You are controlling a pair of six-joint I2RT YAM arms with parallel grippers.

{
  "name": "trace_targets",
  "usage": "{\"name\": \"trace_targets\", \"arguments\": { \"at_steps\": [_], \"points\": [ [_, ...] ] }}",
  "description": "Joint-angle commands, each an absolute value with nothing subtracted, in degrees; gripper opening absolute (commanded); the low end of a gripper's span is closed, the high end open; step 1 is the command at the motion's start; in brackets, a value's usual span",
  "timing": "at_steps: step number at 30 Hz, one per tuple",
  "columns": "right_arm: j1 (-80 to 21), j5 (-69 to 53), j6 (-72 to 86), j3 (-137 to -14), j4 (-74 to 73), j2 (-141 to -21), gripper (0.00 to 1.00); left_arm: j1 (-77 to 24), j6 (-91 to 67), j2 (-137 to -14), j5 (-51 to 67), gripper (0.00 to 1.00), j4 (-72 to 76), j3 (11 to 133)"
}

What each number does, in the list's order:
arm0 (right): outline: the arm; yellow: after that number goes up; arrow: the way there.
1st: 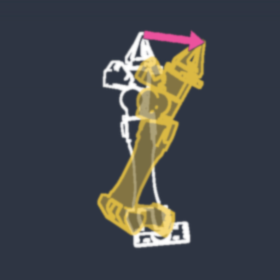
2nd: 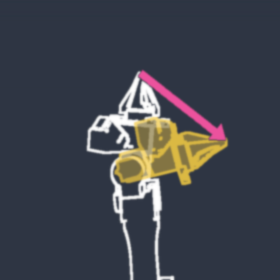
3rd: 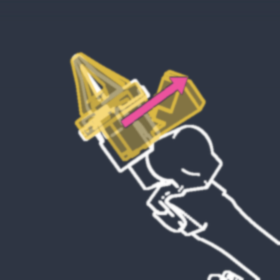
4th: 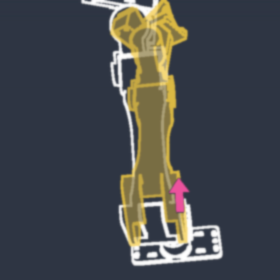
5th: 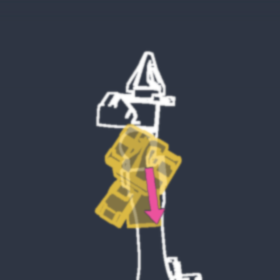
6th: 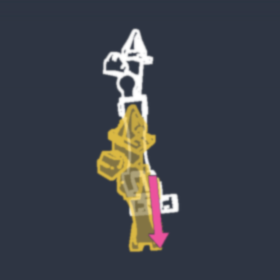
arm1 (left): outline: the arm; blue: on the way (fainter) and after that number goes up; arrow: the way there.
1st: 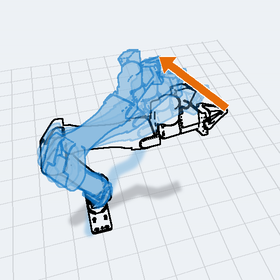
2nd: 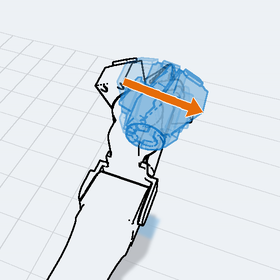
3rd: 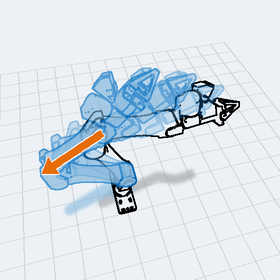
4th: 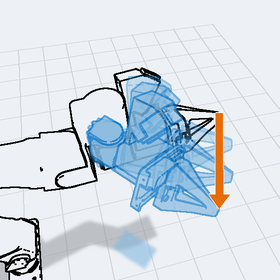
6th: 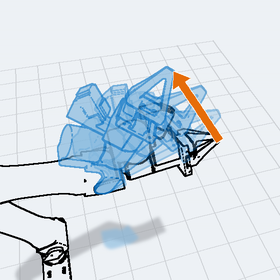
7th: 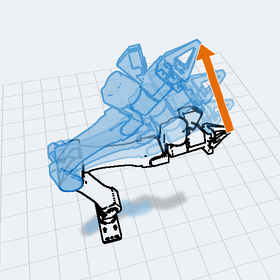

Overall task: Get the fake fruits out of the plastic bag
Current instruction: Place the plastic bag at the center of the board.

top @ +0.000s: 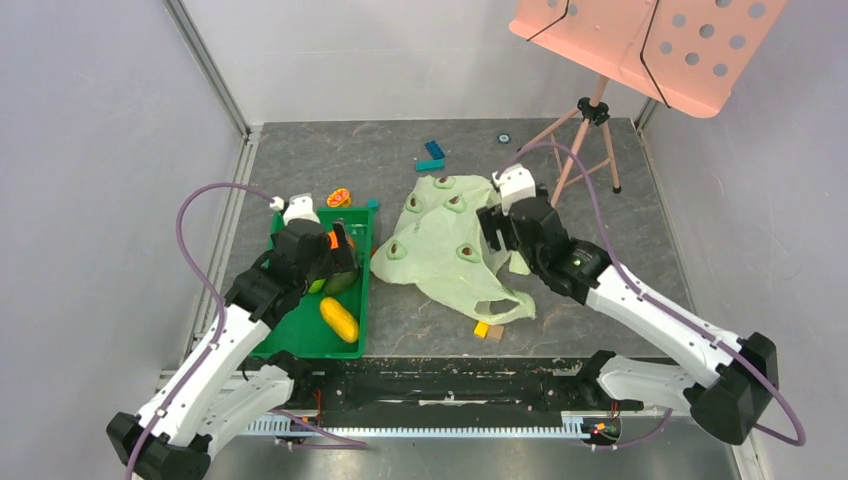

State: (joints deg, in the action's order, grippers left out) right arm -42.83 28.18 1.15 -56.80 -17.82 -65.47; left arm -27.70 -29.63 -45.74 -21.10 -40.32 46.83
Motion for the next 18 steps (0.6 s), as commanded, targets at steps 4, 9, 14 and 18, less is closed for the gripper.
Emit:
{"name": "trace_targets", "arguments": {
  "at_steps": [4,9,14,18],
  "points": [
    [-42.81,25.54,4.19,-47.21,-16.89,-51.23,0.95,-27.42,-27.16,-51.4,-14.06,1.0,-35.18,47.73],
    [-42.8,18.94,4.99,-42.9,-15.67,-43.86,0.85,-27.42,-27.24,-53.96,-12.0,1.0,-32.37,49.52],
    [-42.34,20.02,8.52,-40.07,-17.03,-44.9,0.43,-27.42,-27.59,-56.73,-9.39,1.0,-29.8,50.93],
    [-38.59,18.51,9.52,-39.14,-16.3,-51.32,0.45,-27.42,-28.1,-60.36,-8.6,1.0,-28.47,52.69]
  ]
}}
